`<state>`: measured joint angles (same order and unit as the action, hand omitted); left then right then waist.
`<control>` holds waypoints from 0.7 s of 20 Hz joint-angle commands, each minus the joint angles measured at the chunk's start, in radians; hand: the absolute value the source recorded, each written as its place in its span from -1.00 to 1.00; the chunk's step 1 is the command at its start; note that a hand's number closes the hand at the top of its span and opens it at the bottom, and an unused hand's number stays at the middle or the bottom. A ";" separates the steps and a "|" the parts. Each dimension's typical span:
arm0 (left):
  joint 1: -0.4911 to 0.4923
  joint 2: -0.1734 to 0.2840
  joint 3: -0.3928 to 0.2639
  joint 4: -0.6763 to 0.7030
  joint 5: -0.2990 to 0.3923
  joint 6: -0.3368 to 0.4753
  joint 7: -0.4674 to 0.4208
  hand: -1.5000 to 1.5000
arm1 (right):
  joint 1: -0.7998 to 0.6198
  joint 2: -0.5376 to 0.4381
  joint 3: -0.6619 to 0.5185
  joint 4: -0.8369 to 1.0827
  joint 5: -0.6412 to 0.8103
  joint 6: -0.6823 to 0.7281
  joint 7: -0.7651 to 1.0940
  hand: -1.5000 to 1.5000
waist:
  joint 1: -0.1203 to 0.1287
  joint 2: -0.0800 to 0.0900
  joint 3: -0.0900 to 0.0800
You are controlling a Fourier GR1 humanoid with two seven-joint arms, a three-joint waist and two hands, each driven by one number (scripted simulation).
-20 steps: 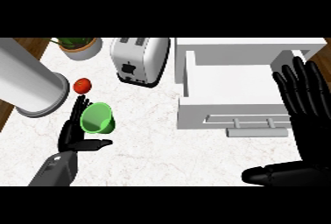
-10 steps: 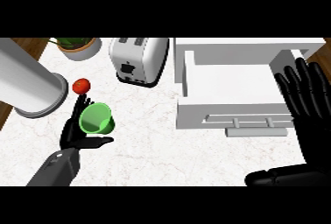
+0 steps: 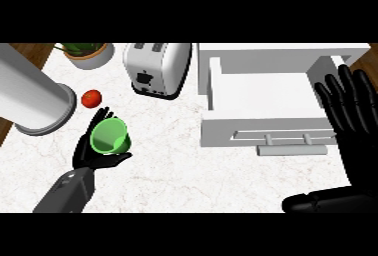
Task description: Pick up the cup, place it into the drawer and close the drawer
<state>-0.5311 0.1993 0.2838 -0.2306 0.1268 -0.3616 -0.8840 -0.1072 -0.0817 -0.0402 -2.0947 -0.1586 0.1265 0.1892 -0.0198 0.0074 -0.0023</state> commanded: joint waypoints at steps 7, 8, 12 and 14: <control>-0.003 -0.023 -0.013 -0.049 -0.006 -0.082 -0.139 1.00 | -0.009 0.026 0.034 0.042 0.067 -0.024 -0.038 -1.00 | 0.005 -0.001 0.000; -0.019 -0.036 -0.012 -0.019 -0.013 -0.039 -0.137 1.00 | -0.020 -0.033 -0.046 -0.011 -0.039 0.014 0.029 -1.00 | -0.006 0.000 0.000; 0.007 -0.029 -0.008 -0.055 -0.014 -0.015 -0.214 1.00 | -0.069 -0.003 -0.021 0.038 0.000 -0.022 0.016 -1.00 | 0.003 0.000 0.000; 0.050 -0.057 -0.001 -0.087 -0.002 0.032 -0.231 1.00 | -0.088 -0.022 -0.029 0.028 -0.004 -0.021 0.047 -1.00 | 0.014 -0.004 0.001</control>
<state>-0.5121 0.1646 0.2755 -0.2896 0.1165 -0.3120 -0.9817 -0.1458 -0.0953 -0.0589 -2.0789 -0.1622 0.1223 0.2034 -0.0167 0.0064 -0.0021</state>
